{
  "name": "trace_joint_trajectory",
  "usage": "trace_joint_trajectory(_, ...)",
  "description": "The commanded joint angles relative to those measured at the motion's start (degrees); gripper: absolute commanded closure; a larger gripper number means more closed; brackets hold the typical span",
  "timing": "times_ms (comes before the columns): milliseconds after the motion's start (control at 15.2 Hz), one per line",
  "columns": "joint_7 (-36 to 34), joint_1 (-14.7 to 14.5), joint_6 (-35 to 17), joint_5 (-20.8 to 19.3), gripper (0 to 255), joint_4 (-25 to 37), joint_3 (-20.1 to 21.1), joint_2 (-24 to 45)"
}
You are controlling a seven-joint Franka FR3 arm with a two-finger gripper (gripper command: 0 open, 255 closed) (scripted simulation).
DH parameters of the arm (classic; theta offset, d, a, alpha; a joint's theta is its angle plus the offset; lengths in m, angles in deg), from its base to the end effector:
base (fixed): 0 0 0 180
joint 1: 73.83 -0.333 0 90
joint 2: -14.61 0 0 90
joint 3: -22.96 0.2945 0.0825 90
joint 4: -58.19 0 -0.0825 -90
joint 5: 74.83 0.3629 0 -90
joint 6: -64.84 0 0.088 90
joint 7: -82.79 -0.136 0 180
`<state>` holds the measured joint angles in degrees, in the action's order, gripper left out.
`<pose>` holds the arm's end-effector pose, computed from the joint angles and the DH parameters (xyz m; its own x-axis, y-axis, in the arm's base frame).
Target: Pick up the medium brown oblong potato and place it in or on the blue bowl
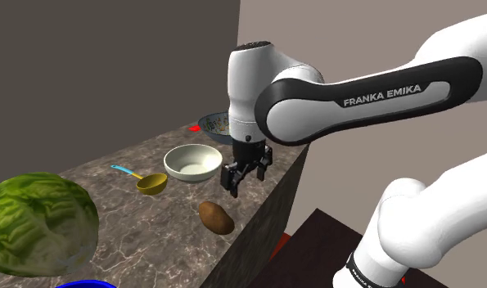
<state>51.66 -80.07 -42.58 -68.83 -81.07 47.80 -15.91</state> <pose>0.3214 0.2078 0.4323 0.9954 -0.0954 0.0110 -0.0960 -0.9869 0.1299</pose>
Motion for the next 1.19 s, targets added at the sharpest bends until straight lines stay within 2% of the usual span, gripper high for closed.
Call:
trace_joint_trajectory(0, -2.9, -0.2, -2.4, -0.1, 0, 1.4, 2.7, 2.5)
trace_joint_trajectory(396, -12.4, 0.7, -9.1, -4.0, 0, 6.7, 10.7, 11.9)
trace_joint_trajectory(858, -13.4, 1.3, -14.7, -5.2, 0, 3.0, 11.5, 14.2)
trace_joint_trajectory(1122, -13.5, 1.4, -15.2, -5.3, 0, 2.7, 11.6, 14.5)
